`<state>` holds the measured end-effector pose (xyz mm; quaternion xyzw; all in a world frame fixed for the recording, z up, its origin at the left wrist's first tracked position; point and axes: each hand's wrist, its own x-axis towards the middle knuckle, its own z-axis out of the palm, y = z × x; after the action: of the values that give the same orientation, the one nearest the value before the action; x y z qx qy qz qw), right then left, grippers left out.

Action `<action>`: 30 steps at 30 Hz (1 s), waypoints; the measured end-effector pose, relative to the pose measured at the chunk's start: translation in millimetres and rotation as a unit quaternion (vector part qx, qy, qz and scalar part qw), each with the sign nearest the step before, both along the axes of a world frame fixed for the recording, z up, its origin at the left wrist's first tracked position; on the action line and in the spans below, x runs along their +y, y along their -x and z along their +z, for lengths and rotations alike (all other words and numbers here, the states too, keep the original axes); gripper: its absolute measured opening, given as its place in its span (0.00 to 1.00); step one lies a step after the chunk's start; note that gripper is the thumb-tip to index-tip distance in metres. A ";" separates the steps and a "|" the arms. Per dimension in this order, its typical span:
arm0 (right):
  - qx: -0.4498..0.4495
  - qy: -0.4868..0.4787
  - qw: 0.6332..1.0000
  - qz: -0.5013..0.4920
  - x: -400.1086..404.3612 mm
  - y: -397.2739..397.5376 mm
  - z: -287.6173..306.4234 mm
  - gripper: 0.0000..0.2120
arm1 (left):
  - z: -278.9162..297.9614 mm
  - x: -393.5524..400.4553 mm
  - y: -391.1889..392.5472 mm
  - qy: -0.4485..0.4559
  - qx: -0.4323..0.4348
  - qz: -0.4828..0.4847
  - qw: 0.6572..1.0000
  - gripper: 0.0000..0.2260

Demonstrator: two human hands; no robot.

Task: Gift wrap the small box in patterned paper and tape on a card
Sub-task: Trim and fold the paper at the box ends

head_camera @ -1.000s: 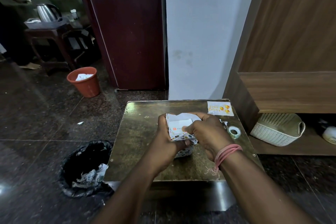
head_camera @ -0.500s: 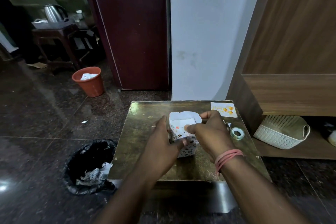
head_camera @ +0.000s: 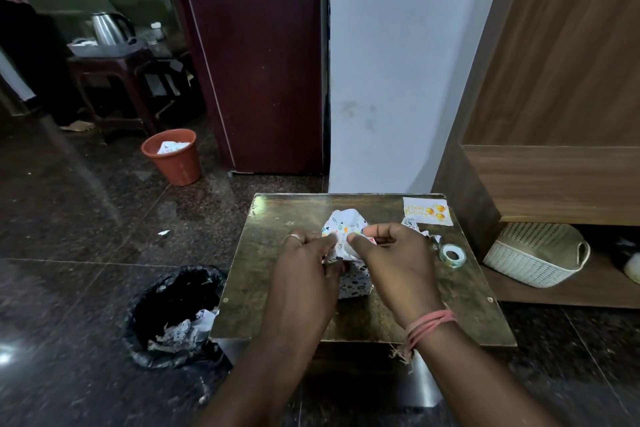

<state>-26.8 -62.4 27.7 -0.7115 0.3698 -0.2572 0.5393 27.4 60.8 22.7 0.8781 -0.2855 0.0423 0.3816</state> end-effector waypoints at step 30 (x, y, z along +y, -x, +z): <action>0.005 0.318 0.906 0.279 -45.4 27.6 -10.6 0.10 | 1.6 5.8 -18.3 0.024 -0.048 -0.101 0.993 0.12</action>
<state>-54.3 -107.9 17.0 -0.9206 0.0571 -0.1968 0.3323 45.7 66.6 24.3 0.8324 -0.3896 0.0524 0.3907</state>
